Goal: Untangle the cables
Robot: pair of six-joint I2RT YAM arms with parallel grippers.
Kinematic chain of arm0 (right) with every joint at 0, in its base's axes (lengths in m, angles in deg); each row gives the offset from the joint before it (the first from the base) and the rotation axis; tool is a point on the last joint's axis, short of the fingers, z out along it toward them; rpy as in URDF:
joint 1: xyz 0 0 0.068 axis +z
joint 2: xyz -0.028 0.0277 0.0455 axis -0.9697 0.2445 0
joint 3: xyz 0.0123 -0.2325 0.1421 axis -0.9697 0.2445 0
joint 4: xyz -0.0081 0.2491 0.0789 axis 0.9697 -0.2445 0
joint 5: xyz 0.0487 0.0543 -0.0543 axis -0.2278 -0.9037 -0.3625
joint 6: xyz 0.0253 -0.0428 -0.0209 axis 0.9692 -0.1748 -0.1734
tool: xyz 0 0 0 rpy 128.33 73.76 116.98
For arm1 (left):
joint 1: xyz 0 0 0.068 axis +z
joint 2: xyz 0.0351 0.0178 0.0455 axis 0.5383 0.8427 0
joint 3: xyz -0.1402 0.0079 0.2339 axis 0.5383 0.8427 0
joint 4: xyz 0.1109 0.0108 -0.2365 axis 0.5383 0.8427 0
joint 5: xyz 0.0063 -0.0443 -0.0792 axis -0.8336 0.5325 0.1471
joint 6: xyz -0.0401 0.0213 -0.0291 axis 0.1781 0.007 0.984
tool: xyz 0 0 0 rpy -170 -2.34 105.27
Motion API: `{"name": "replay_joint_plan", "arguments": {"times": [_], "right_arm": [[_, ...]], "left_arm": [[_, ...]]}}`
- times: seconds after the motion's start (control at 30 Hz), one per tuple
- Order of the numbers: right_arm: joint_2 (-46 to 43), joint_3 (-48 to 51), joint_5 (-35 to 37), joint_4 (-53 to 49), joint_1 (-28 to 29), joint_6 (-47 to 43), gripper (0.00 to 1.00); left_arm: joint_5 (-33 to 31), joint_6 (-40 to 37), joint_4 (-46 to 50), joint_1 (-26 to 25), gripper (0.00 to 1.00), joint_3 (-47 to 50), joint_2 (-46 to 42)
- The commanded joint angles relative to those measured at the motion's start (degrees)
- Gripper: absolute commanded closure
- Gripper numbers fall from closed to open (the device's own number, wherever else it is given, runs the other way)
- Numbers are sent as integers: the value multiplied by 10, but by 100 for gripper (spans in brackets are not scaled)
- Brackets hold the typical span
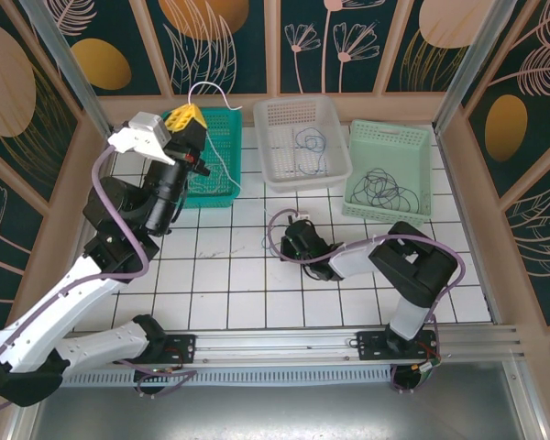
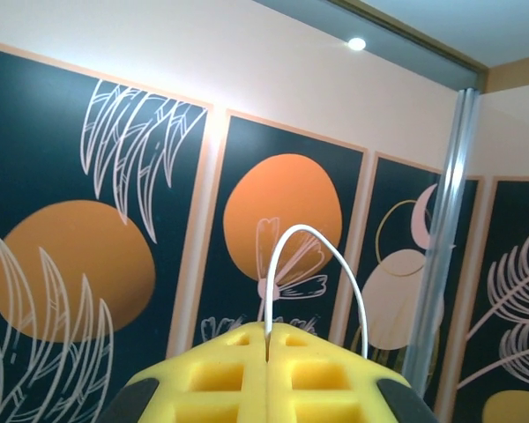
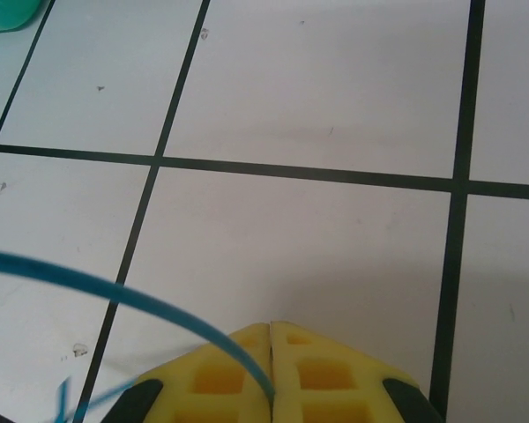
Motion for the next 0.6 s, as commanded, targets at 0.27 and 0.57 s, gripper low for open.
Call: {"name": "replay_joint_plan", "arguments": {"times": [0.27, 0.57], "right_arm": [[6, 60, -20, -109, 1, 1, 100], [-1, 74, -13, -113, -4, 10, 100]], "left_arm": [[-53, -132, 12, 6, 95, -104, 63], [-100, -188, -11, 16, 96, -112, 64]]}}
